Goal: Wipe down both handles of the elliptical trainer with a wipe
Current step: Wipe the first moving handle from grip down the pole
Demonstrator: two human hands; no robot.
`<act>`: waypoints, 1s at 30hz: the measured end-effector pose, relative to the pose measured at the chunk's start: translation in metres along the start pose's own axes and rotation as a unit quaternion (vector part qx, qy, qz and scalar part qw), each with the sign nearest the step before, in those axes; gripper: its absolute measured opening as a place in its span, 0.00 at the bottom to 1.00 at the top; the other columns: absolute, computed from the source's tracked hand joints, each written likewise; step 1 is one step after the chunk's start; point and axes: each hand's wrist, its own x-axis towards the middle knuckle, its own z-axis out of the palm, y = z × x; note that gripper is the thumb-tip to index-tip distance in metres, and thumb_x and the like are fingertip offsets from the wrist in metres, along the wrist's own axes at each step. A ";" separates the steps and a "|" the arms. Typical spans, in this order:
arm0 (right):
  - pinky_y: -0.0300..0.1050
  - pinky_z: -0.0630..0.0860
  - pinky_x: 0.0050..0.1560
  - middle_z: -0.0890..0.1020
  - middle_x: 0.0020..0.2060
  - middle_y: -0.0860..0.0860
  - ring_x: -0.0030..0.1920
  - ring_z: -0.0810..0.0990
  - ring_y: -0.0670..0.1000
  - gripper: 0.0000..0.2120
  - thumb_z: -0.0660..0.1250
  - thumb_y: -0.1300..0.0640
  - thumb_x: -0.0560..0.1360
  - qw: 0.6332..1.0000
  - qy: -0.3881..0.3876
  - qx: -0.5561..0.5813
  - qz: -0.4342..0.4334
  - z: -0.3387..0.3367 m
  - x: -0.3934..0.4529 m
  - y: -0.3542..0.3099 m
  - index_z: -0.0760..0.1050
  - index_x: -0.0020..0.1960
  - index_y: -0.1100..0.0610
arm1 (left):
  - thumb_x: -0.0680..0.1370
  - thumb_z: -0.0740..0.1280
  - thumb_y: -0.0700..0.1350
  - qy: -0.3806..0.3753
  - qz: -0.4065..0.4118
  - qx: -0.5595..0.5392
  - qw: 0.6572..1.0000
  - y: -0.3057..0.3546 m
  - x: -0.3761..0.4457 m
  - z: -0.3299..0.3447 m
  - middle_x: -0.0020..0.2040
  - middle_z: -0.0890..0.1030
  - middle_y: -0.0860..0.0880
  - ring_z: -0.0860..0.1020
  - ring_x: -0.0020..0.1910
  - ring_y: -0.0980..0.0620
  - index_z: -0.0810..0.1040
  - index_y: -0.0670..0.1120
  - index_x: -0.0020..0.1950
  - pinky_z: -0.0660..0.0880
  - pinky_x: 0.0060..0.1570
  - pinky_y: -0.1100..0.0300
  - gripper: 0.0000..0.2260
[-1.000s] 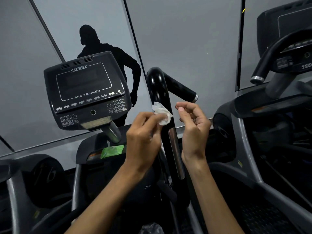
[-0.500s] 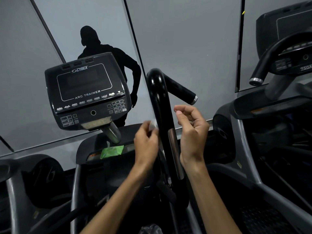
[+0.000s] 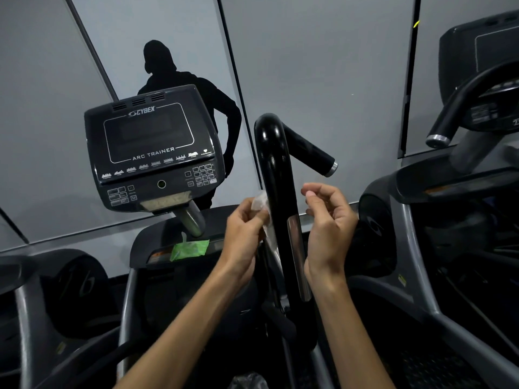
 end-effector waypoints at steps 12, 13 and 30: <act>0.37 0.78 0.48 0.80 0.54 0.51 0.48 0.80 0.47 0.13 0.71 0.63 0.77 0.990 -0.111 -0.033 -0.085 -0.007 -0.025 -0.013 0.80 0.57 0.48 | 0.78 0.71 0.37 0.029 0.177 0.078 0.981 0.036 -0.034 -0.001 0.45 0.85 0.47 0.83 0.43 0.52 0.79 0.42 0.52 0.80 0.45 0.59 0.04; 0.39 0.79 0.50 0.81 0.56 0.51 0.51 0.81 0.49 0.15 0.71 0.63 0.77 0.983 -0.150 -0.038 -0.102 -0.009 -0.026 -0.016 0.79 0.60 0.48 | 0.79 0.70 0.37 0.013 0.179 0.076 0.981 0.039 -0.037 0.002 0.45 0.85 0.47 0.84 0.44 0.52 0.79 0.41 0.52 0.80 0.45 0.60 0.03; 0.39 0.80 0.52 0.82 0.51 0.51 0.50 0.82 0.45 0.09 0.74 0.63 0.76 0.967 -0.027 -0.161 -0.196 0.002 -0.006 0.008 0.82 0.56 0.59 | 0.79 0.69 0.38 0.041 0.266 0.270 0.925 0.031 -0.039 -0.014 0.49 0.83 0.57 0.81 0.50 0.56 0.84 0.50 0.53 0.81 0.50 0.49 0.09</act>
